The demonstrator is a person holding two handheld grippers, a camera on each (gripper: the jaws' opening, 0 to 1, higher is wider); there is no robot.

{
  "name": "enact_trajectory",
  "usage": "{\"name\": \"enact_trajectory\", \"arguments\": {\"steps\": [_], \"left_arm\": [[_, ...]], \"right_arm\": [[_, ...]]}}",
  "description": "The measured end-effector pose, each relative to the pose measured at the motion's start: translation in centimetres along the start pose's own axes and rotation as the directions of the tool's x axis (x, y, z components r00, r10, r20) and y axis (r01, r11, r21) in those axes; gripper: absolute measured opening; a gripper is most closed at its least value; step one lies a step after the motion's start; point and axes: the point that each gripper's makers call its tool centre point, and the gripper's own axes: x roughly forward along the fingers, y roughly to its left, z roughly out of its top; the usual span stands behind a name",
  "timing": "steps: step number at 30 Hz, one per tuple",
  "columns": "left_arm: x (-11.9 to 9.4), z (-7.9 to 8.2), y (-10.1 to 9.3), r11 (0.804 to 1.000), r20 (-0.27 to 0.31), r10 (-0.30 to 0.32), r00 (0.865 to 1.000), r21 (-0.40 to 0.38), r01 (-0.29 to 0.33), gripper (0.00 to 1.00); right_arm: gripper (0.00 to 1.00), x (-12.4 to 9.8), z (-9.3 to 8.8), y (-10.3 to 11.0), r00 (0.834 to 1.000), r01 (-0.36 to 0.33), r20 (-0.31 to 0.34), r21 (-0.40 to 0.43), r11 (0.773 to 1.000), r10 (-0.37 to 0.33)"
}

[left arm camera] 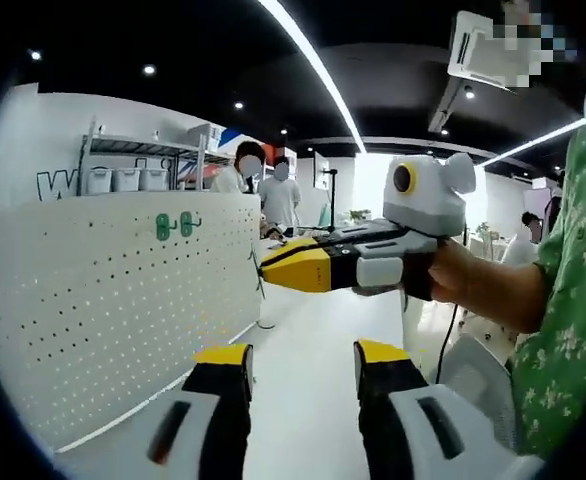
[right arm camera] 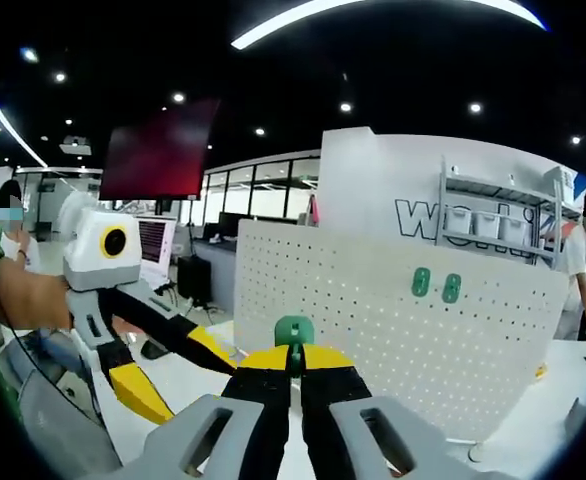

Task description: Insert the hook assembly into the mounting plate slot until the hook locks in place.

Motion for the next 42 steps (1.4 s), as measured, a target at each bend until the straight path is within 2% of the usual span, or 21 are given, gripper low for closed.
{"name": "enact_trajectory", "arguments": {"steps": [5, 9, 15, 19, 29, 35, 42], "left_arm": [[-1.8, -0.4, 0.2, 1.000, 0.001, -0.008, 1.000, 0.013, 0.008, 0.54], [-3.1, -0.8, 1.1, 0.999, 0.004, 0.031, 0.999, -0.005, -0.031, 0.57], [-4.9, -1.0, 0.8, 0.998, 0.027, 0.055, 0.998, -0.028, -0.054, 0.70], [-5.7, -1.0, 0.3, 0.998, 0.035, 0.049, 0.998, -0.047, -0.047, 0.77], [-7.7, -1.2, -0.7, 0.997, 0.056, 0.009, 0.998, -0.074, -0.004, 0.92], [-8.6, -1.3, -0.7, 0.997, 0.062, 0.042, 0.997, -0.074, -0.037, 0.97], [-8.9, -1.4, -1.3, 0.996, 0.075, 0.044, 0.996, -0.086, -0.037, 1.00]], "right_arm": [[0.01, 0.3, -0.9, -0.6, 1.000, 0.013, -0.011, 0.011, 1.000, -0.013], [0.01, 0.8, -1.7, -1.1, 1.000, 0.019, -0.019, 0.015, 1.000, -0.018], [0.01, 1.7, -3.0, -2.0, 0.999, 0.026, -0.041, 0.022, 0.999, -0.025], [0.01, 2.3, -3.7, -2.5, 0.998, 0.034, -0.056, 0.026, 0.999, -0.032], [0.01, 3.2, -3.5, -2.9, 0.998, 0.031, -0.047, 0.021, 0.999, -0.030], [0.01, 3.5, -3.3, -3.3, 0.998, 0.043, -0.040, 0.020, 0.999, -0.042], [0.01, 4.5, -3.1, -3.6, 0.998, 0.059, -0.030, 0.021, 0.998, -0.058]]}}
